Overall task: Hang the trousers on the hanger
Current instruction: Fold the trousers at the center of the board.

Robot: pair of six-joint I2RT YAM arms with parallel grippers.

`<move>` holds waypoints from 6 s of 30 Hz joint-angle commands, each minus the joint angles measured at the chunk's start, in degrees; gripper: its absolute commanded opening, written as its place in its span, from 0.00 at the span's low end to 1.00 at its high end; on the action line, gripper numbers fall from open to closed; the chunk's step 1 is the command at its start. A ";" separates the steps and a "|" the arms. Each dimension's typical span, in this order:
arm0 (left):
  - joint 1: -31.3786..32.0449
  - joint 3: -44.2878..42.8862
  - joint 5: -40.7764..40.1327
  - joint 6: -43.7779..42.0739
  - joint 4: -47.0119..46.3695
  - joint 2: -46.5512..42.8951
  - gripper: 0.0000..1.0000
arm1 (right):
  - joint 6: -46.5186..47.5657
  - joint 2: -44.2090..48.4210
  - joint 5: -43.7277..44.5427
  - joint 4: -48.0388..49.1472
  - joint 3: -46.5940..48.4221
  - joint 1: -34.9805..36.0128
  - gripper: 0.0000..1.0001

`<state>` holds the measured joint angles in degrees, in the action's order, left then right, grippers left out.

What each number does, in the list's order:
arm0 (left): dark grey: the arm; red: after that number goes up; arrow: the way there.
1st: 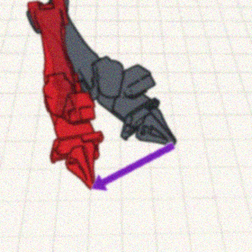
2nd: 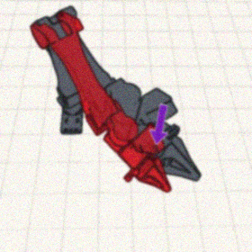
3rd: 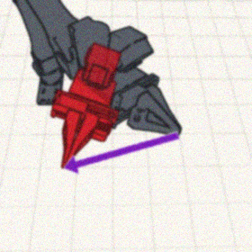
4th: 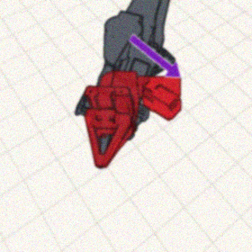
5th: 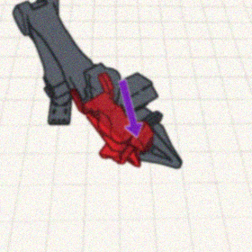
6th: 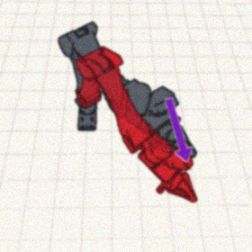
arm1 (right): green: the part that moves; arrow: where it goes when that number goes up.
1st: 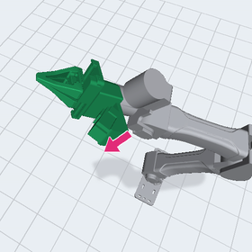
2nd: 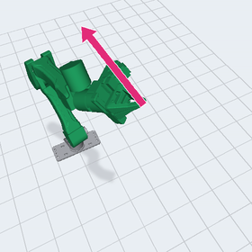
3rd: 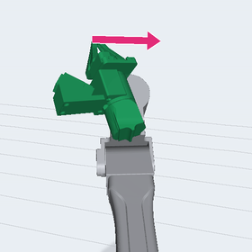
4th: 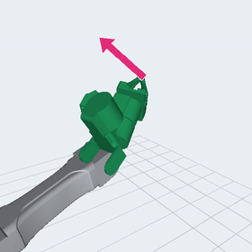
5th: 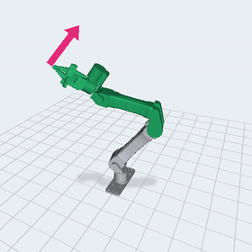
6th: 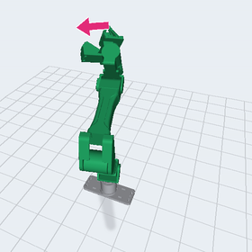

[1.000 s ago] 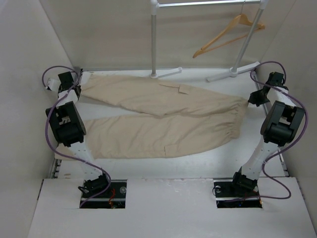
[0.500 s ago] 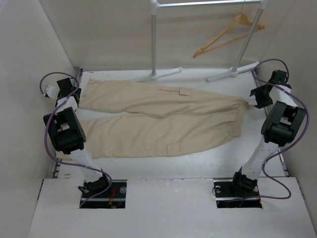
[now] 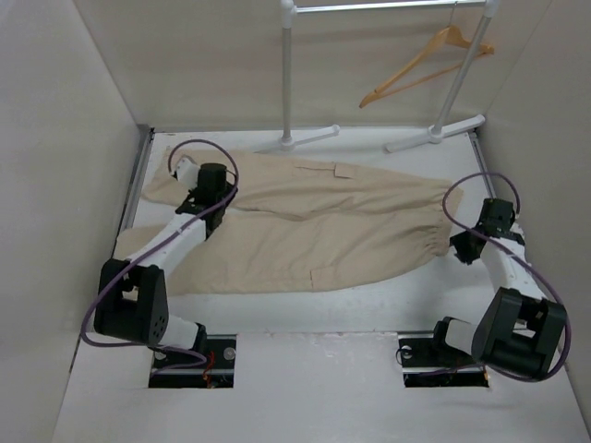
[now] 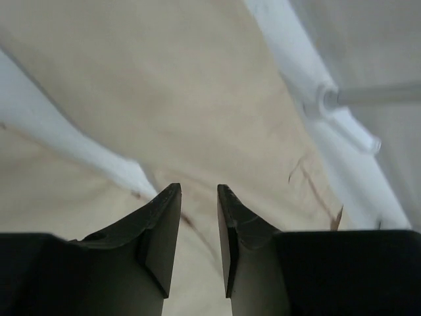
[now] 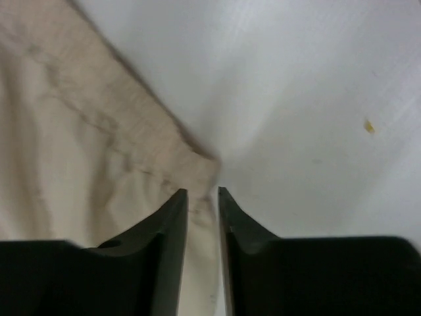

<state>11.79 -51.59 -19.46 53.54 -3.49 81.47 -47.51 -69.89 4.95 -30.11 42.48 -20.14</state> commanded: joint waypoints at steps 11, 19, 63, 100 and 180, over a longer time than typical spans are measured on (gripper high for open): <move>7.24 14.23 -4.53 2.18 12.61 -23.00 0.29 | -0.48 1.60 -6.52 10.59 -8.82 0.58 0.50; 2.85 16.53 -1.19 0.95 29.38 -34.36 0.38 | -2.15 -5.16 -5.39 12.70 -7.59 1.73 0.42; -44.18 22.41 2.16 8.69 50.77 -40.07 0.64 | -11.91 -8.33 -5.30 11.91 0.59 2.96 0.00; -48.67 16.90 5.33 10.97 30.89 -23.11 0.02 | -11.21 -7.90 -5.92 12.01 -1.00 -3.11 0.00; -30.56 -14.76 22.11 11.76 -6.62 28.64 0.87 | -0.66 -19.33 -9.78 17.88 16.25 4.37 0.50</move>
<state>-18.04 -65.39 0.12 61.87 -4.16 107.66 -47.99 -92.49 -0.60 -20.60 61.76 -13.45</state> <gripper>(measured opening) 0.872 0.479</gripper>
